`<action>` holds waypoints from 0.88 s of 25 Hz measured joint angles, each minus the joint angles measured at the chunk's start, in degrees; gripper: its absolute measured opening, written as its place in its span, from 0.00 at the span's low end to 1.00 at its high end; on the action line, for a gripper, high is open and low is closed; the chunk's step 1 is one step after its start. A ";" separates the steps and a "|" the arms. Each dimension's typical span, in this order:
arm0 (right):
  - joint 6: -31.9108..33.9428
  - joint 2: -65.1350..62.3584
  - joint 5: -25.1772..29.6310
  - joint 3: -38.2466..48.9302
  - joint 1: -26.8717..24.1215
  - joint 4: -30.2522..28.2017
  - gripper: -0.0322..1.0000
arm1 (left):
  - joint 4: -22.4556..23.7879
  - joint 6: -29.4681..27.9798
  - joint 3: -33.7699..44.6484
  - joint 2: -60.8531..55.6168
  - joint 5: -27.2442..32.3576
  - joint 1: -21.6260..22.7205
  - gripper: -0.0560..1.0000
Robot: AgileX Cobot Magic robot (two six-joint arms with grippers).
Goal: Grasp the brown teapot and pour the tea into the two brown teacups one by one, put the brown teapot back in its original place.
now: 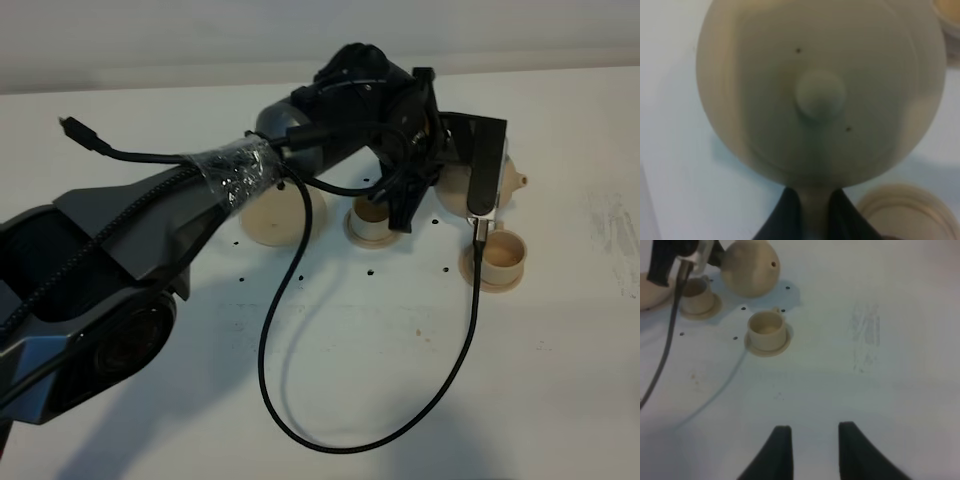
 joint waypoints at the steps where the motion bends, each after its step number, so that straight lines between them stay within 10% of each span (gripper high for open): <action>1: 0.00 0.00 0.00 0.00 0.00 0.00 0.25 | 0.65 0.09 0.00 0.06 -0.31 -0.07 0.13; 22: 0.00 0.00 0.00 0.00 0.00 0.00 0.25 | 8.06 2.17 0.00 0.19 -0.45 -0.96 0.13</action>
